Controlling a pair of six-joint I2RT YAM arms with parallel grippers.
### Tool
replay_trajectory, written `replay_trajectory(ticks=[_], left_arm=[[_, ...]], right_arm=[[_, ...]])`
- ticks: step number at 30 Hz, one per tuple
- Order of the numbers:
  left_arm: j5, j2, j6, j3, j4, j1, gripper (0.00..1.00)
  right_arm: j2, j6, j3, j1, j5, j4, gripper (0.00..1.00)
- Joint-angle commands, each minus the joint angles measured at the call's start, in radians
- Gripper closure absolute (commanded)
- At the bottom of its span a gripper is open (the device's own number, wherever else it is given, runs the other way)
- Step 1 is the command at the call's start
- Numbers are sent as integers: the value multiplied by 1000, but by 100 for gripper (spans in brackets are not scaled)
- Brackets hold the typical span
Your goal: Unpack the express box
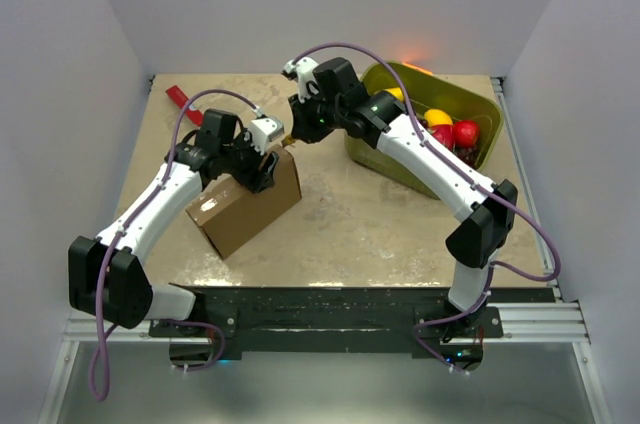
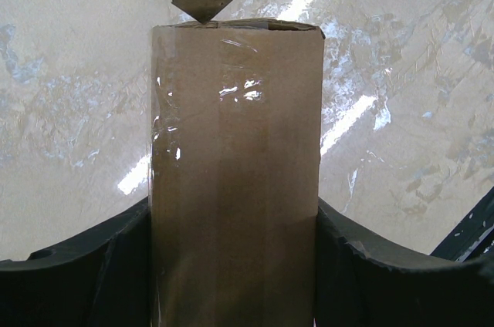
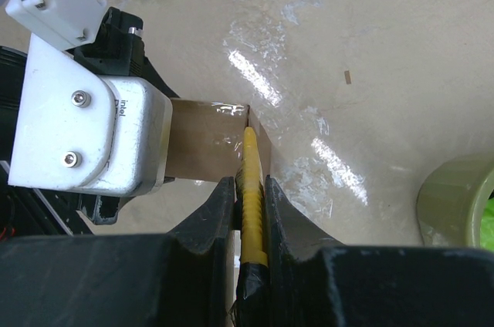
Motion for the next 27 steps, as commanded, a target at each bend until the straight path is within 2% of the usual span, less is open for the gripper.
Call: replay_trajectory(ticks=[1,5,10,18,27], left_arm=[[-22,20,12,29,17,8,46],[-20,19,15,29,17,8,46],[-86,17,15,28,21,8,46],[-221,19,5,29,44,8,49],[-255,34,-10,28,56,11,55]], right_arm=[[52,-3,24,8,-42,-113,100],[89,0,66,8,-45,-109,100],[83,-9,103,8,-53,-145,100],[0,-21,0,6,-68,-191,100],[-21,-26,-22,8,-82,-218,100]])
